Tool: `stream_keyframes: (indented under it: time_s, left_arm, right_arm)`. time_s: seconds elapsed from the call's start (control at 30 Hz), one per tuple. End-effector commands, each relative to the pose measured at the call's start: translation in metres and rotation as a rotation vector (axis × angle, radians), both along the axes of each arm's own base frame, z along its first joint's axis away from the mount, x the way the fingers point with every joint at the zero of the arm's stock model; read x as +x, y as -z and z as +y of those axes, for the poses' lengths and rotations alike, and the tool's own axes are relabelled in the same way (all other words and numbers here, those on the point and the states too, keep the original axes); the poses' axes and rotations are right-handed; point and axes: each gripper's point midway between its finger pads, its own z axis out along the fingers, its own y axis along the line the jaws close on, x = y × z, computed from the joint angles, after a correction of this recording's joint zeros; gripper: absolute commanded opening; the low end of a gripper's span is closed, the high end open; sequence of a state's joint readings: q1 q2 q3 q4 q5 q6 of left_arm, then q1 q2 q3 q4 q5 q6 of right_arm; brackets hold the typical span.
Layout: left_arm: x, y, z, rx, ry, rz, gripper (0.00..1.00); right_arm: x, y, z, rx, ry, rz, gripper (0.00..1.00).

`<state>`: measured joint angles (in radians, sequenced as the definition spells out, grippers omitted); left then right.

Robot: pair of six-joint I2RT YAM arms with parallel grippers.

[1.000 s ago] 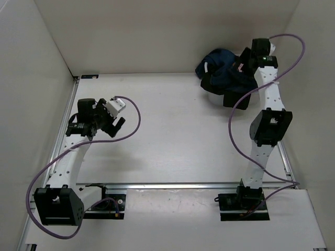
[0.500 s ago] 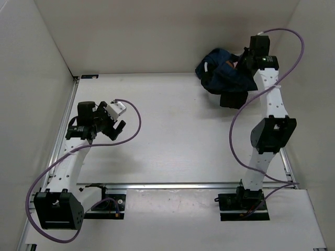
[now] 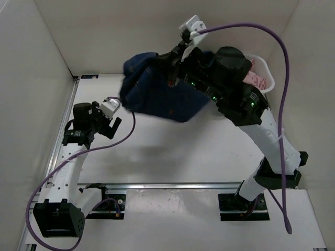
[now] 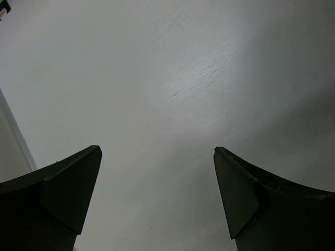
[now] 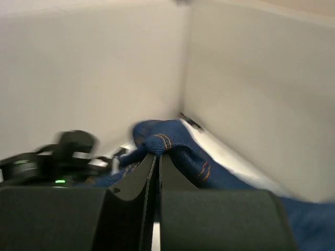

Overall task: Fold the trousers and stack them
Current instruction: Grab the trousers from the pile

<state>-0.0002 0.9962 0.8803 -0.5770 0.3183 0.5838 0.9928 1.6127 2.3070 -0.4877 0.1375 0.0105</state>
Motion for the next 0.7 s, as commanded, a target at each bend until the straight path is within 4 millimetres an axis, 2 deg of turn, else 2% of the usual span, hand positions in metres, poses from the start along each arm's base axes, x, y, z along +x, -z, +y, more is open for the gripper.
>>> stream_keyframes:
  time_s: [0.0, 0.03, 0.07, 0.1, 0.13, 0.17, 0.2, 0.23, 0.27, 0.3, 0.33, 0.37, 0.4, 0.43, 0.5, 0.53, 0.57, 0.6, 0.63, 0.67]
  left_arm:
    - [0.01, -0.036, 0.018, -0.007, -0.13, -0.104, 1.0]
    - [0.011, -0.042, 0.021, -0.016, -0.16, -0.114, 1.0]
    - [0.014, -0.051, 0.03, -0.008, -0.208, -0.134, 1.0]
    - [0.013, -0.061, 0.033, -0.007, -0.23, -0.158, 1.0]
    - [0.014, -0.066, 0.037, -0.005, -0.253, -0.17, 1.0]
    - [0.014, -0.08, 0.045, 0.005, -0.299, -0.205, 1.0]
    - [0.014, -0.085, 0.048, 0.013, -0.316, -0.217, 1.0]
    - [0.014, -0.09, 0.051, 0.019, -0.329, -0.227, 1.0]
    - [0.013, -0.091, 0.053, 0.039, -0.333, -0.227, 1.0]
    - [0.01, -0.098, 0.056, 0.056, -0.338, -0.241, 1.0]
    - [0.01, -0.098, 0.056, 0.056, -0.338, -0.241, 1.0]
    - [0.007, -0.099, 0.055, 0.062, -0.324, -0.242, 1.0]
    - [0.005, -0.095, 0.053, 0.07, -0.303, -0.226, 1.0]
    - [0.004, -0.093, 0.049, 0.067, -0.277, -0.218, 1.0]
    - [0.002, -0.078, 0.036, 0.041, -0.204, -0.181, 1.0]
    - [-0.001, -0.07, 0.032, 0.039, -0.178, -0.157, 1.0]
    - [-0.005, -0.062, 0.025, 0.031, -0.152, -0.128, 1.0]
    - [-0.007, -0.045, 0.017, 0.04, -0.093, -0.087, 1.0]
    - [-0.009, -0.034, 0.014, 0.043, -0.068, -0.049, 1.0]
    - [-0.016, -0.019, 0.009, 0.048, -0.036, 0.012, 1.0]
  right_arm:
    - [-0.036, -0.089, -0.031, 0.196, -0.045, -0.237, 0.0]
    - [-0.034, -0.084, -0.027, 0.19, -0.049, -0.221, 0.0]
    - [-0.019, -0.067, -0.024, 0.162, 0.014, -0.181, 0.0]
    - [-0.013, -0.057, -0.021, 0.155, 0.031, -0.149, 0.0]
    - [-0.003, -0.045, -0.023, 0.137, 0.058, -0.116, 0.0]
    - [0.011, -0.033, -0.024, 0.144, 0.087, -0.057, 0.0]
    - [0.025, 0.002, -0.015, 0.086, 0.09, 0.018, 0.0]
    - [0.036, 0.022, -0.015, 0.072, 0.11, 0.078, 0.0]
    - [0.052, 0.036, -0.028, 0.11, 0.142, 0.173, 0.0]
    - [0.068, 0.082, -0.03, 0.055, 0.175, 0.273, 0.0]
    - [0.093, 0.106, -0.056, 0.065, 0.269, 0.347, 0.0]
    - [0.1, 0.117, -0.078, 0.147, 0.332, 0.443, 0.0]
    - [0.112, 0.182, -0.1, 0.084, 0.439, 0.578, 0.0]
    - [0.13, 0.209, -0.143, 0.097, 0.572, 0.657, 0.25]
    - [0.131, 0.256, -0.178, 0.013, 0.662, 0.762, 0.74]
    - [0.12, 0.287, -0.193, -0.098, 0.699, 0.836, 0.9]
    - [0.119, 0.31, -0.202, -0.201, 0.736, 0.863, 0.99]
    - [0.113, 0.319, -0.209, -0.313, 0.747, 0.854, 0.99]
    - [0.1, 0.332, -0.203, -0.422, 0.729, 0.88, 0.99]
    - [0.093, 0.334, -0.197, -0.468, 0.706, 0.869, 0.99]
